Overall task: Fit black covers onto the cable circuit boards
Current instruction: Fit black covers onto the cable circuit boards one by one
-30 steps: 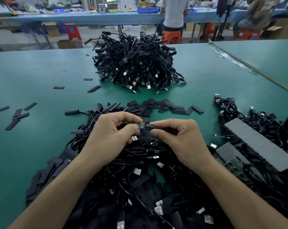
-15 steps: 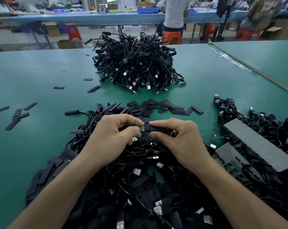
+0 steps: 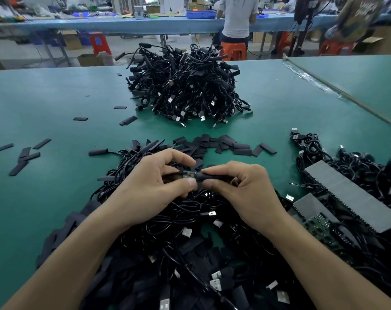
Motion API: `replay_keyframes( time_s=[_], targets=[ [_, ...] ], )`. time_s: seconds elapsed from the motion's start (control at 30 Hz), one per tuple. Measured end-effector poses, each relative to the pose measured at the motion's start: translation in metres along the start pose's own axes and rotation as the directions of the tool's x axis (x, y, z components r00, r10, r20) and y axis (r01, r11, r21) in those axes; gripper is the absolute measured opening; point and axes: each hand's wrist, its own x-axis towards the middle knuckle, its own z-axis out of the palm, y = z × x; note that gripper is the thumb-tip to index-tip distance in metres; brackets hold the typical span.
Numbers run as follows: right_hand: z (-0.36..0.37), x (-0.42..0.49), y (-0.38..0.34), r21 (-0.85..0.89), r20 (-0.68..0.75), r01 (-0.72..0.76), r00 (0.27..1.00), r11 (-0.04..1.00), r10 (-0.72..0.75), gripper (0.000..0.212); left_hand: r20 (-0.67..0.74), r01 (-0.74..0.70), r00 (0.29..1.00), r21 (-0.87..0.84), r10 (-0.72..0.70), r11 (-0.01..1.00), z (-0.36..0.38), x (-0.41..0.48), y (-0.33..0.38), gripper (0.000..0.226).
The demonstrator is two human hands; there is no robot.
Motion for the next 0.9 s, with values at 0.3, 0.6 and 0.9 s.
replay_keyframes(
  time_s=[0.3,0.6,0.9],
  targets=[
    [-0.002,0.0,0.0,-0.009,-0.08,0.041,0.996,0.999,-0.042,0.022,-0.153,0.028,0.988,-0.051,-0.036,0.998,-0.004,0.006,-0.007,0.017],
    [-0.002,-0.003,-0.002,-0.267,-0.021,0.184,0.98,0.946,-0.197,0.025,-0.091,0.008,0.996,0.012,-0.007,1.0,0.002,0.005,-0.011,0.013],
    [-0.001,-0.003,-0.001,-0.305,-0.033,0.23,0.967,0.924,-0.251,0.023,-0.09,0.01,0.996,0.048,-0.006,0.999,0.004,0.005,-0.01,0.012]
  ],
)
